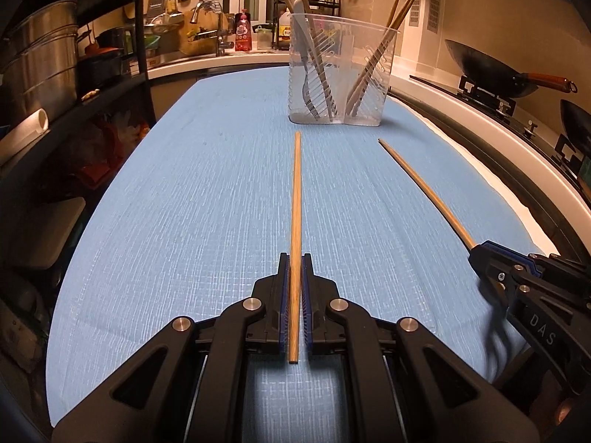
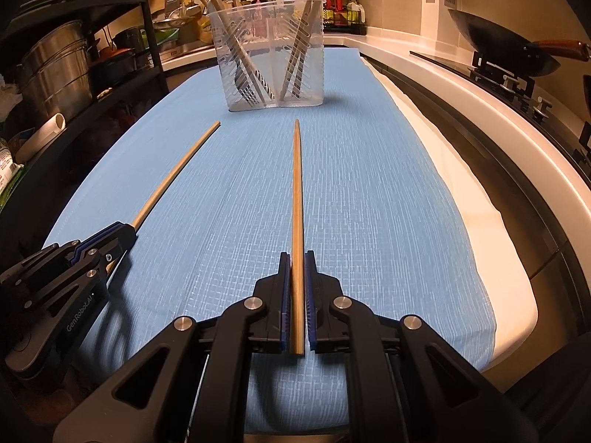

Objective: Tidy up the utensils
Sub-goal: 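Hold the chopsticks closed in both tools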

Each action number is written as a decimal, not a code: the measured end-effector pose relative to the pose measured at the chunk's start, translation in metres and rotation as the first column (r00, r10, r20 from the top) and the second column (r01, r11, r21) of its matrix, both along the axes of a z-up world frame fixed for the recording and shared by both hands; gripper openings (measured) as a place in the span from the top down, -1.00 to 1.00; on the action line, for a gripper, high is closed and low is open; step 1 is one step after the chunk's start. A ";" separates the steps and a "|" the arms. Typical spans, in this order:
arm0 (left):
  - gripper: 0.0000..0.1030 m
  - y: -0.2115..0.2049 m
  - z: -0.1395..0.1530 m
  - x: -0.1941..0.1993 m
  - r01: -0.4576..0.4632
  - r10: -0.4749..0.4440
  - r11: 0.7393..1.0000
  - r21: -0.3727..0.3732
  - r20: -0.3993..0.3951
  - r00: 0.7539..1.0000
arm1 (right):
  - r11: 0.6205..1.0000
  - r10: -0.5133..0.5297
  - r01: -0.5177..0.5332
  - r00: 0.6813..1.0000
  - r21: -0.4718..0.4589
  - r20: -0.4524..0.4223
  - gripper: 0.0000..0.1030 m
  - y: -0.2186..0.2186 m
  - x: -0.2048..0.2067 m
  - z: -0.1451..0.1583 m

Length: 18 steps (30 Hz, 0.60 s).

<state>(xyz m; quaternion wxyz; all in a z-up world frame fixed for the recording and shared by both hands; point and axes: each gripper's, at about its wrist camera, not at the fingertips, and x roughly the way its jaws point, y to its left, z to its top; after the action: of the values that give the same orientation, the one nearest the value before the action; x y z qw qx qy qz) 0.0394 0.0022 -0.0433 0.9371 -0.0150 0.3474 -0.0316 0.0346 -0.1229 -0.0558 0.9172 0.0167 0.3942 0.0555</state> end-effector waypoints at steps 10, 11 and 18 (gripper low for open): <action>0.87 0.001 0.000 -0.001 0.000 0.000 1.000 -0.001 0.003 1.000 | 1.000 0.003 -0.003 1.000 -0.010 0.004 0.82 0.002 0.000 0.000; 0.87 0.001 0.000 -0.001 0.001 -0.001 1.000 -0.001 0.003 1.000 | 1.000 0.003 -0.003 1.000 -0.012 0.005 0.82 0.002 0.000 0.000; 0.87 0.001 0.000 -0.001 0.001 -0.001 1.000 0.001 0.003 1.000 | 1.000 0.004 -0.003 1.000 -0.016 0.007 0.82 0.003 0.000 0.000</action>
<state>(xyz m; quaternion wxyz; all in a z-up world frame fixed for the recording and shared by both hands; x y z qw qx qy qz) 0.0387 0.0035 -0.0432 0.9376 -0.0144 0.3458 -0.0320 0.0345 -0.1204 -0.0556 0.9186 0.0086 0.3913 0.0541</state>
